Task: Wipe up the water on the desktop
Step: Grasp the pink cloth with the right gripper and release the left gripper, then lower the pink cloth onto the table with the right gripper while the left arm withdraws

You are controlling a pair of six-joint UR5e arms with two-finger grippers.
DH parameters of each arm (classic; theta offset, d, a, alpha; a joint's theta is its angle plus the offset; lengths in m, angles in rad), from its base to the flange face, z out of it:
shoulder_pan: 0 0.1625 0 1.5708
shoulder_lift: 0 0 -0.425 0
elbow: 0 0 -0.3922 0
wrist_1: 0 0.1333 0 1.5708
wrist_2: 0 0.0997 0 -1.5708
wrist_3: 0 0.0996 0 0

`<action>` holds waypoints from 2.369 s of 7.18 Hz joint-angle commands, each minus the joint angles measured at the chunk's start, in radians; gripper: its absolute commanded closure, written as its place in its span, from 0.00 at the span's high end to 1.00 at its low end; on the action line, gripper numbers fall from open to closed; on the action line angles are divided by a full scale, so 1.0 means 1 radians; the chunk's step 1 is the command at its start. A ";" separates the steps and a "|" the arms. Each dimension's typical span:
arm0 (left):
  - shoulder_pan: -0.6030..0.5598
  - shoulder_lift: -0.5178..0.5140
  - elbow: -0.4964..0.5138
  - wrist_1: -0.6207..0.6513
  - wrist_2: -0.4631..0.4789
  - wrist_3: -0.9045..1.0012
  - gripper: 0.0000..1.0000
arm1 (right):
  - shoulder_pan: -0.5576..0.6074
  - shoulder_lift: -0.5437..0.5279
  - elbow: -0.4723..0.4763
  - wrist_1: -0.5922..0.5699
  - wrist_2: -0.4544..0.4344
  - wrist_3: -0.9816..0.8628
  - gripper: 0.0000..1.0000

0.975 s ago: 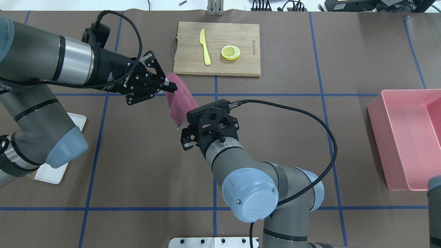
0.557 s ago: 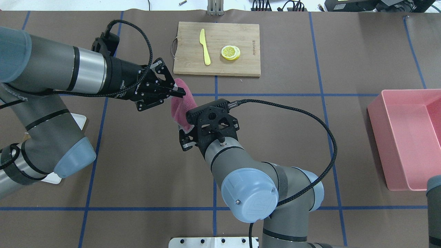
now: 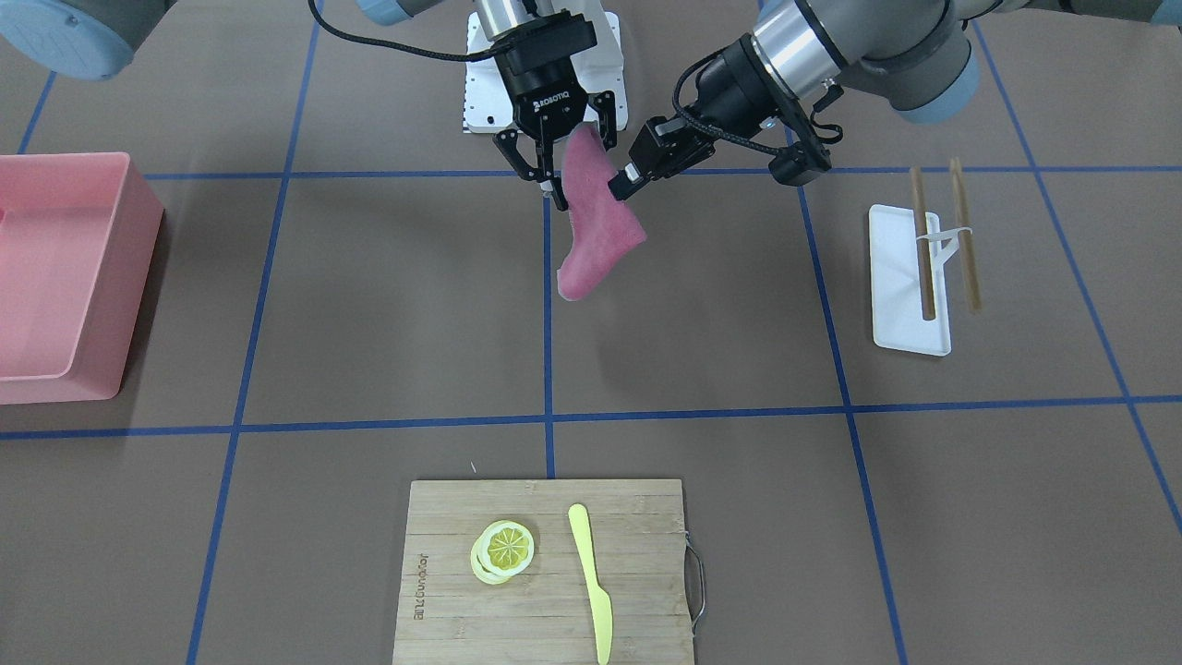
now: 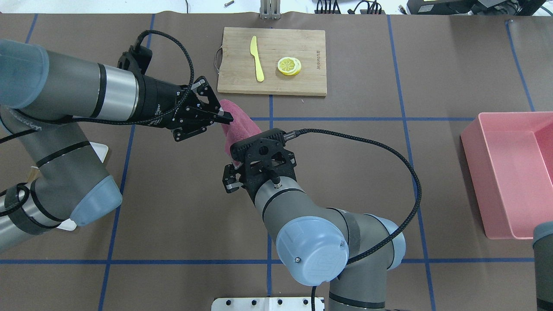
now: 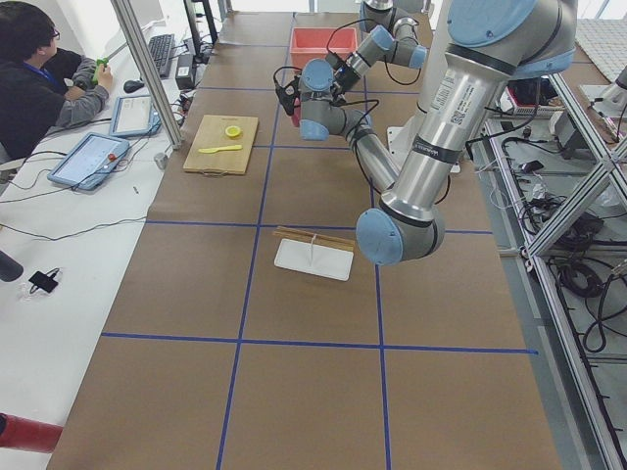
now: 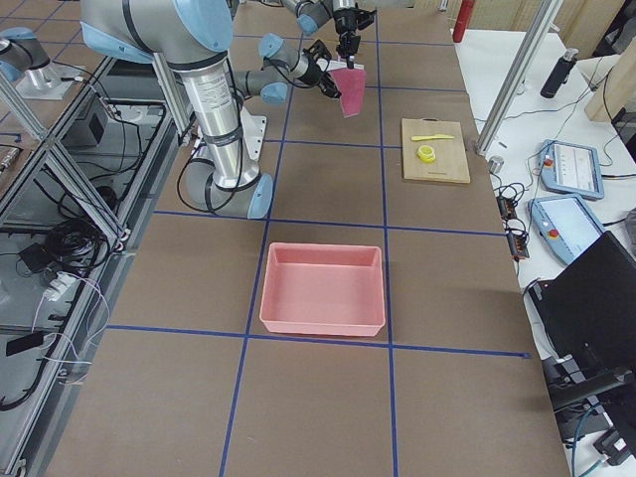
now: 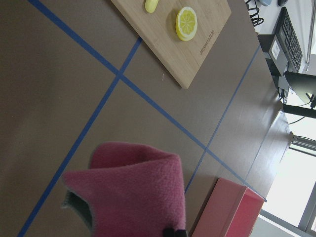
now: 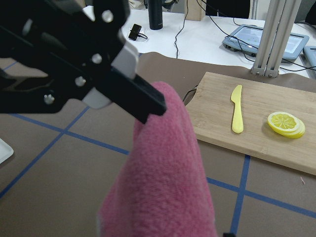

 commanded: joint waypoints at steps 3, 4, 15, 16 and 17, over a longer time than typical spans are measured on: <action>-0.005 0.007 -0.006 0.005 -0.013 0.045 0.71 | 0.000 -0.012 0.017 0.002 -0.005 0.010 0.00; -0.023 0.010 -0.012 0.005 -0.016 0.123 0.98 | 0.001 -0.018 0.035 0.002 -0.003 0.008 0.00; -0.783 0.507 0.048 0.683 -0.242 2.093 0.98 | 0.441 -0.419 0.089 -0.222 0.604 -0.076 0.00; -0.783 0.509 0.052 0.686 -0.234 2.102 0.98 | 0.446 -0.496 0.091 -0.224 0.606 -0.076 0.00; -0.783 0.518 0.055 0.684 -0.234 2.102 0.98 | 0.446 -0.548 0.086 -0.256 0.604 -0.079 0.00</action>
